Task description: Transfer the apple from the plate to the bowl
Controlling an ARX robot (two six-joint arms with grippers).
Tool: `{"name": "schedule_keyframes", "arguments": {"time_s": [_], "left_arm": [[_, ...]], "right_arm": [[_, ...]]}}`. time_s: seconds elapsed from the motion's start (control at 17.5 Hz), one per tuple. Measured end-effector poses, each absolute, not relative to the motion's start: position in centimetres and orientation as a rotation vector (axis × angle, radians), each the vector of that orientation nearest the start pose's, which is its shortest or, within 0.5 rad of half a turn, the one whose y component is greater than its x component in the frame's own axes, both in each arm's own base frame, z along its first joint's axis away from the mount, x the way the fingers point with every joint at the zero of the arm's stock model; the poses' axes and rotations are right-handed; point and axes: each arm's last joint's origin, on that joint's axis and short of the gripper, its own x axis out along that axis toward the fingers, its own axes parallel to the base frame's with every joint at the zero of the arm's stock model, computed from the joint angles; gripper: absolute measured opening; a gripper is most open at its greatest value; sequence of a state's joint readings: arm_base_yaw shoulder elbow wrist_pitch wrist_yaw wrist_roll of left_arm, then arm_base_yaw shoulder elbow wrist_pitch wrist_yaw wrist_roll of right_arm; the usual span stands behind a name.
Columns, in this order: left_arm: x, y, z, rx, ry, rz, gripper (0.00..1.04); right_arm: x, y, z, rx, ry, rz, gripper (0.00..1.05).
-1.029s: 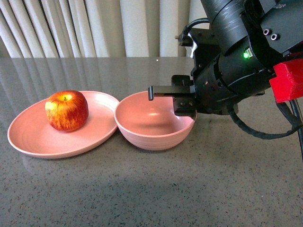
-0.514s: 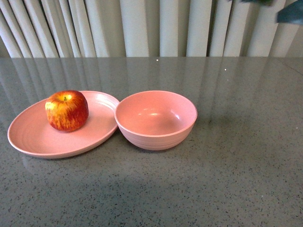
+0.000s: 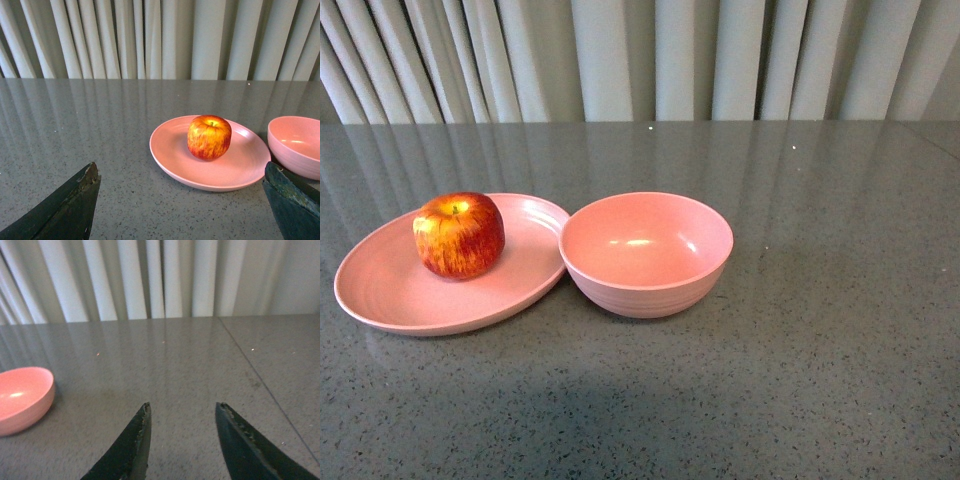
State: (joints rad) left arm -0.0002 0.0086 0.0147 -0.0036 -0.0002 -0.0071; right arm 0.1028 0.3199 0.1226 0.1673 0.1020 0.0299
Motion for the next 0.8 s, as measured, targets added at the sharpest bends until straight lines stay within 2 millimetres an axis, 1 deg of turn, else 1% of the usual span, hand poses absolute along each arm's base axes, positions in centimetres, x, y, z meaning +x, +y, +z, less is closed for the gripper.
{"name": "schedule_keyframes", "arguments": {"time_s": [0.06,0.17,0.23,0.29,0.34,0.46,0.51,0.57,0.69,0.8], "left_arm": [[9.7,0.0,16.7,-0.007,-0.002,0.0,0.98],[9.7,0.0,16.8,-0.007,-0.003,0.0,0.98],[9.7,0.0,16.7,-0.007,-0.002,0.0,0.98],[9.7,0.0,16.7,-0.007,-0.002,0.0,0.98],[9.7,0.0,16.8,-0.007,-0.003,0.0,0.98],[9.7,0.0,16.7,-0.007,-0.002,0.0,0.98],[9.7,0.0,16.7,-0.007,-0.002,0.001,0.98],[9.7,0.0,16.8,-0.007,-0.003,0.0,0.98],[9.7,0.0,16.7,-0.007,-0.002,0.0,0.98],[9.7,0.0,16.7,-0.007,-0.002,0.0,0.98]], "right_arm": [[11.4,0.4,18.5,0.023,0.028,0.004,0.33],[11.3,0.1,18.2,0.022,0.025,-0.008,0.28],[11.1,-0.2,18.0,0.021,0.018,-0.028,0.17],[11.0,0.0,18.2,0.016,0.002,-0.002,0.04],[10.9,0.0,18.1,0.01,-0.002,0.0,0.02],[10.4,0.0,17.5,0.008,0.034,0.0,0.02],[9.9,0.0,17.1,0.007,0.025,0.002,0.02],[9.7,0.0,17.4,0.007,-0.01,0.002,0.02],[9.8,0.0,16.6,0.006,0.012,0.0,0.02],[9.7,0.0,16.7,0.006,-0.004,0.0,0.02]]}}
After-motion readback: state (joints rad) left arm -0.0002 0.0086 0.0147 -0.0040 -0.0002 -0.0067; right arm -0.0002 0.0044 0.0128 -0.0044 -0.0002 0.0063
